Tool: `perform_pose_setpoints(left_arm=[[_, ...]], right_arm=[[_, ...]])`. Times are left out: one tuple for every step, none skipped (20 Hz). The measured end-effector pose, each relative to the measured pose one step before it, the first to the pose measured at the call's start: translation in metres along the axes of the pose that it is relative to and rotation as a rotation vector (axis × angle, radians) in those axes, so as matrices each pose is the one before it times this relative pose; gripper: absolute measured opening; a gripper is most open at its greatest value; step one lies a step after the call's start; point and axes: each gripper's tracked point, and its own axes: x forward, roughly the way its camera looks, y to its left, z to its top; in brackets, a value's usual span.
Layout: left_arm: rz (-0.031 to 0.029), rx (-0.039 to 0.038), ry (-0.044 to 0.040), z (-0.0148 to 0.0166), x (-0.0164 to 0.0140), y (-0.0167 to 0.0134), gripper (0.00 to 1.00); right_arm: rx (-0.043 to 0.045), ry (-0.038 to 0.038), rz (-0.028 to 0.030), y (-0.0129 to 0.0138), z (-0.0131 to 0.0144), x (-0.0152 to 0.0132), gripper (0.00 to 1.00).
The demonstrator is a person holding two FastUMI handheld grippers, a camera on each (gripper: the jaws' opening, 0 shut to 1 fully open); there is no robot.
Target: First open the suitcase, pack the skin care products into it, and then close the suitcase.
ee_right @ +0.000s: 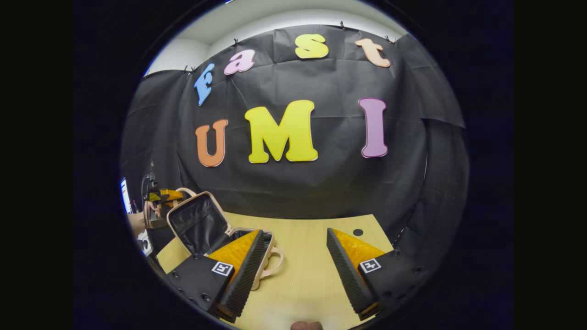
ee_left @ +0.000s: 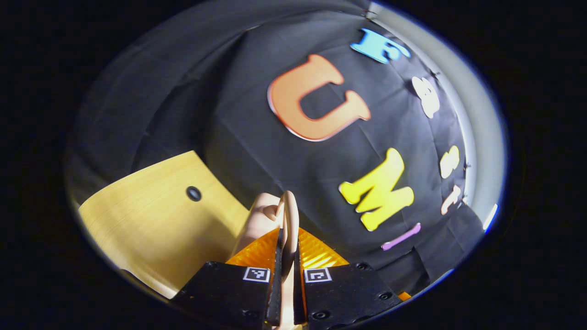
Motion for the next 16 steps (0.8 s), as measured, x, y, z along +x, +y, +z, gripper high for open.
perform_pose_setpoints(left_arm=[[-0.01749,0.03568,0.01415,-0.01015,0.00266,-0.01865,0.13],[-0.01301,0.03307,0.00985,-0.00909,0.00363,-0.01864,0.14],[-0.01262,0.03066,0.01104,-0.01024,0.00384,-0.01742,0.14],[-0.01257,0.02560,0.01144,-0.01213,0.00688,-0.01758,0.15],[-0.01059,0.02257,0.01466,-0.01273,0.00632,-0.01603,0.15],[-0.00963,0.02525,0.01433,-0.01396,0.00893,-0.01443,0.15],[-0.00598,0.02122,0.00947,-0.01208,0.00646,-0.01235,0.15],[-0.00381,0.02111,0.01682,-0.01365,0.00683,-0.01147,0.15],[-0.00203,0.02501,0.01732,-0.01286,0.00774,-0.00993,0.15],[0.00122,0.02102,0.01337,-0.01196,0.00641,-0.00724,0.15],[0.00475,0.02767,0.01560,-0.01280,0.00673,-0.00746,0.15],[0.01558,0.05131,0.01894,-0.00898,0.00459,-0.00352,0.15],[0.01507,0.05944,0.01324,-0.00943,0.00511,-0.00543,0.15],[0.01278,0.05561,0.01257,-0.00805,0.00425,-0.00780,0.15],[0.02123,0.05030,0.02188,-0.01092,0.00443,-0.00446,0.15],[0.01965,0.04035,0.02030,-0.01293,0.00307,-0.00462,0.14]], right_arm=[[-0.00434,-0.00755,-0.00884,-0.00573,0.00065,-0.00318,0.81],[-0.00226,-0.00099,-0.01288,-0.00648,-0.00052,-0.00336,0.81],[0.00571,-0.00507,-0.00935,-0.00614,0.00068,-0.00242,0.77],[0.00689,-0.00453,-0.01236,-0.00676,0.00194,-0.00242,0.81],[0.00621,-0.00289,-0.01367,-0.00638,0.00154,-0.00214,0.81],[0.00823,-0.00480,-0.01473,-0.00853,0.00134,-0.00241,0.81],[0.00697,-0.00339,-0.01123,-0.00692,0.00111,-0.00162,0.81],[0.00229,-0.00124,-0.00899,-0.00612,0.00066,-0.00202,0.81],[-0.00125,-0.00095,-0.01269,-0.00804,-0.00041,-0.00302,0.81],[-0.00005,0.00354,-0.01179,-0.00715,-0.00119,-0.00309,0.81],[0.00156,0.00098,-0.01060,-0.00637,-0.00135,-0.00176,0.81],[0.00117,0.00299,-0.01218,-0.00711,0.00008,-0.00244,0.81],[-0.00262,0.00136,-0.01040,-0.00664,-0.00061,-0.00089,0.81],[-0.00361,-0.00155,-0.01423,-0.00816,0.00042,-0.00295,0.81],[-0.00326,-0.00219,-0.01013,-0.00708,-0.00011,-0.00166,0.81],[-0.00134,-0.00106,-0.01009,-0.00621,0.00066,-0.00175,0.77]])
